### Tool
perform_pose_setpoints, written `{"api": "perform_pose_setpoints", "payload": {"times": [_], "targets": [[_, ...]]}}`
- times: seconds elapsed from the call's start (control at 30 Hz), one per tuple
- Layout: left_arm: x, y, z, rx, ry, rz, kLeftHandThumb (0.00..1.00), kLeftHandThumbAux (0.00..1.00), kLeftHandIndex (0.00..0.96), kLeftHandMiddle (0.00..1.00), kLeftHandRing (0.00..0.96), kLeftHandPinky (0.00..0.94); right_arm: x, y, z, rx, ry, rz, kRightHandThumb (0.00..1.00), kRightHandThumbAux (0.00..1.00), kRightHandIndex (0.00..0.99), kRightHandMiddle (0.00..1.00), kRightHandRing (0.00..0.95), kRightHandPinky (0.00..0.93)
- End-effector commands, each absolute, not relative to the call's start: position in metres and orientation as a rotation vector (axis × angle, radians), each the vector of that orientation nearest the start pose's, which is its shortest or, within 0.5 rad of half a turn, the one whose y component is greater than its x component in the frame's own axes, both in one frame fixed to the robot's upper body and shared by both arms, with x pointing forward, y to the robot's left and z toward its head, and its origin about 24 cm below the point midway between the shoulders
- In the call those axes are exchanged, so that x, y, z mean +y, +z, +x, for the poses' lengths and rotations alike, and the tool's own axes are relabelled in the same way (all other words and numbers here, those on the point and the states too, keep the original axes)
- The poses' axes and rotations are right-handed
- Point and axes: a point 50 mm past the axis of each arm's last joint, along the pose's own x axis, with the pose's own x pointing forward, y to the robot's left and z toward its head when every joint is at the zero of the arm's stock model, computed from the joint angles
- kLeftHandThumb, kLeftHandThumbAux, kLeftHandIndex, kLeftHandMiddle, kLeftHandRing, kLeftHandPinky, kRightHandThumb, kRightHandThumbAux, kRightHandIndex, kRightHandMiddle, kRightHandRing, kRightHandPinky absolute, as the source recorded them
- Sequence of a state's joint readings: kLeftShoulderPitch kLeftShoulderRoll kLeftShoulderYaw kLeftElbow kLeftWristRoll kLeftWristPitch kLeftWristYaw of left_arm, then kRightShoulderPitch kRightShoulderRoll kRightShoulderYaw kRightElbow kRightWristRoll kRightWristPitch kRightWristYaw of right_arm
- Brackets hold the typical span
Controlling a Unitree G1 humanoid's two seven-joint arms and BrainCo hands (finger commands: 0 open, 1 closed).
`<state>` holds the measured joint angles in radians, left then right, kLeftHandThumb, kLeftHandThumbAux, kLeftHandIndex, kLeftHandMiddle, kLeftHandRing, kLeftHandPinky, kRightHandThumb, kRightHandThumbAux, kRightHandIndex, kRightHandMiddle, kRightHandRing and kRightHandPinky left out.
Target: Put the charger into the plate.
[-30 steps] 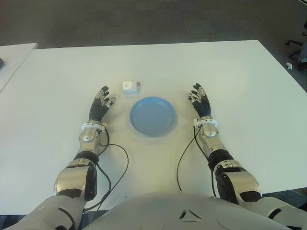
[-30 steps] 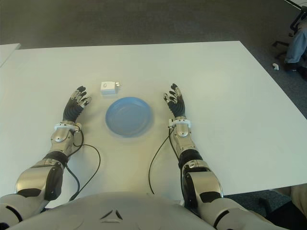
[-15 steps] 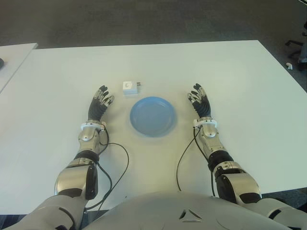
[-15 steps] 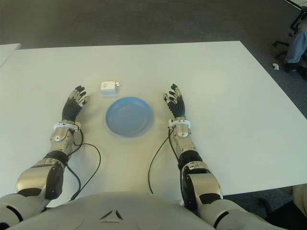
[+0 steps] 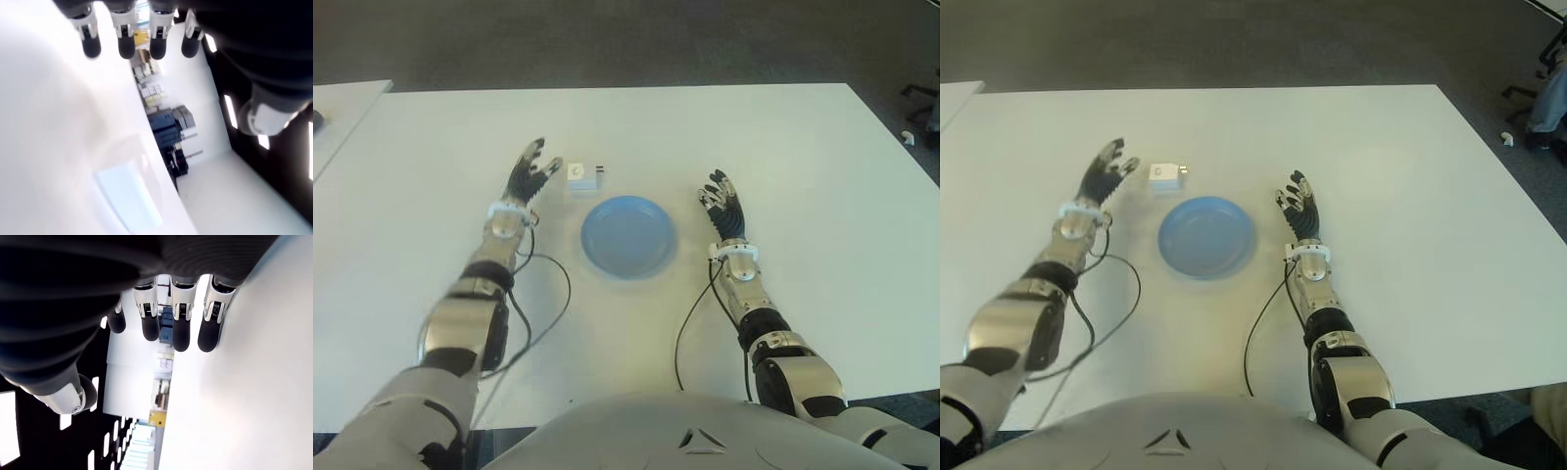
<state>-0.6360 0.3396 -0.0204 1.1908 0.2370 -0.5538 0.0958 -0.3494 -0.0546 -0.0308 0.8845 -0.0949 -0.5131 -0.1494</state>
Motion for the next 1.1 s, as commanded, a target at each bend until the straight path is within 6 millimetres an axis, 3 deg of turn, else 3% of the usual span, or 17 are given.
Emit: {"api": "perform_pose_setpoints", "payload": {"times": [0.03,0.23,0.6,0.8,1.1], "targets": [[0.211,0.051,0.359,-0.033,-0.063,0.740,0.396,0.376,0.004,0.008,0.008,0.004,-0.152,-0.038,0.278,0.134,-0.041,-0.136,0.689,0.585,0.043,0.129,0.152,0.219],[0.206,0.055,0.368,0.011,-0.114,0.883,0.370,0.290,0.000,0.000,0.000,0.000,-0.151,-0.039,0.279,0.141,-0.018,-0.130,0.683,0.586,0.043,0.119,0.142,0.215],[0.192,0.064,0.379,0.035,-0.178,1.015,0.340,0.220,0.000,0.000,0.000,0.000,-0.152,-0.040,0.278,0.133,0.007,-0.136,0.644,0.590,0.040,0.122,0.153,0.235],[0.185,0.067,0.381,0.003,-0.211,1.133,0.322,0.211,0.000,0.000,0.000,0.000,-0.152,-0.040,0.278,0.126,0.014,-0.133,0.632,0.595,0.037,0.130,0.165,0.244],[0.172,0.065,0.381,-0.155,-0.252,1.502,0.283,0.283,0.000,0.000,0.000,0.000,-0.153,-0.039,0.277,0.116,0.018,-0.147,0.639,0.588,0.040,0.135,0.172,0.254]]}}
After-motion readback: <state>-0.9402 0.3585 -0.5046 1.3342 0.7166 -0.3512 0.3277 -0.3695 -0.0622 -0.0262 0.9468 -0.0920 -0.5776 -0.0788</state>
